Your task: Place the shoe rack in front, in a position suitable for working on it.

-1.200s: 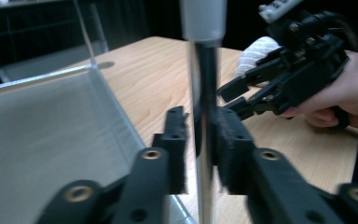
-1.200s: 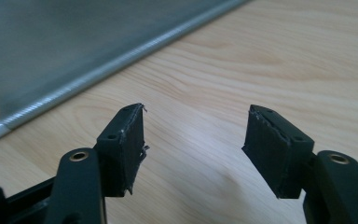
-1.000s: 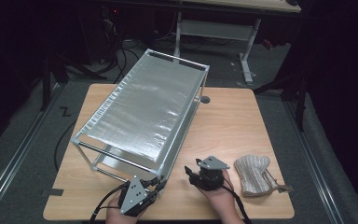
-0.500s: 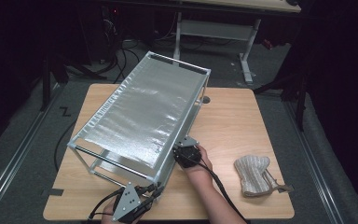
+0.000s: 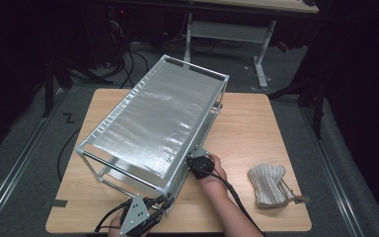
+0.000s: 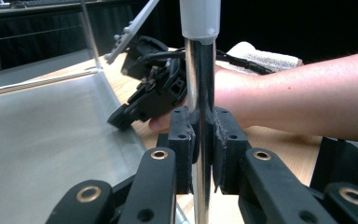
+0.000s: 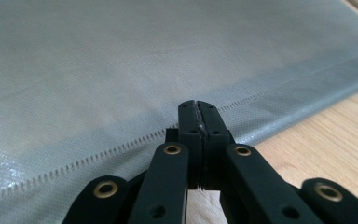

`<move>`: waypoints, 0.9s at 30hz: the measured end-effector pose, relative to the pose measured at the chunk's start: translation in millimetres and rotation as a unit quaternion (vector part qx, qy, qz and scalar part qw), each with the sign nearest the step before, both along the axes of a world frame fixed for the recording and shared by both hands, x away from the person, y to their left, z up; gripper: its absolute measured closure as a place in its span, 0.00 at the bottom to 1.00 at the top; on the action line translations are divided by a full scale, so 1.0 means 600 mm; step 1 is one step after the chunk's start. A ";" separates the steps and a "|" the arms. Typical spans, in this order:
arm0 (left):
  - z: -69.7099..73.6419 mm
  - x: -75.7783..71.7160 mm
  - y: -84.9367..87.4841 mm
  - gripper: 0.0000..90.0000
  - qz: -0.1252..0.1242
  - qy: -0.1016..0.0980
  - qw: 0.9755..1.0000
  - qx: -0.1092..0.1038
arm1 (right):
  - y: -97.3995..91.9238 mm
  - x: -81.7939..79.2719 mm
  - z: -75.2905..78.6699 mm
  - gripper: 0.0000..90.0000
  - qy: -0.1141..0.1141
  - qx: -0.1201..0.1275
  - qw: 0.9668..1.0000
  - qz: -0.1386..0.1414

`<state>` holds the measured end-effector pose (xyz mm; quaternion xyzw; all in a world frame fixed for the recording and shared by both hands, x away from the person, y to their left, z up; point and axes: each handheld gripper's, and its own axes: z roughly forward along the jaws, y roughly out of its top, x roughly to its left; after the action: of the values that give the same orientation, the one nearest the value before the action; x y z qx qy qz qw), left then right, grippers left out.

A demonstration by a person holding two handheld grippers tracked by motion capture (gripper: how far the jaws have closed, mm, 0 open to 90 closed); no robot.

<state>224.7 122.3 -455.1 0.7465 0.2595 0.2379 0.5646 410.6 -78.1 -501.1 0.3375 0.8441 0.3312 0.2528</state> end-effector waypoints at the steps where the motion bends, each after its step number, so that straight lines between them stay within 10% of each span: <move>1: 0.000 0.000 0.001 0.89 0.001 0.001 1.000 0.000 | -0.005 0.000 0.000 1.00 0.007 0.008 1.000 0.000; 27: -0.001 0.028 0.081 0.90 0.090 0.013 0.996 -0.017 | -0.085 -0.056 -0.001 1.00 0.026 0.042 0.999 0.004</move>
<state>241.2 170.9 -455.5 0.7134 0.3372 0.2734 0.5501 377.0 -128.9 -501.9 0.3529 0.8371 0.3584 0.2150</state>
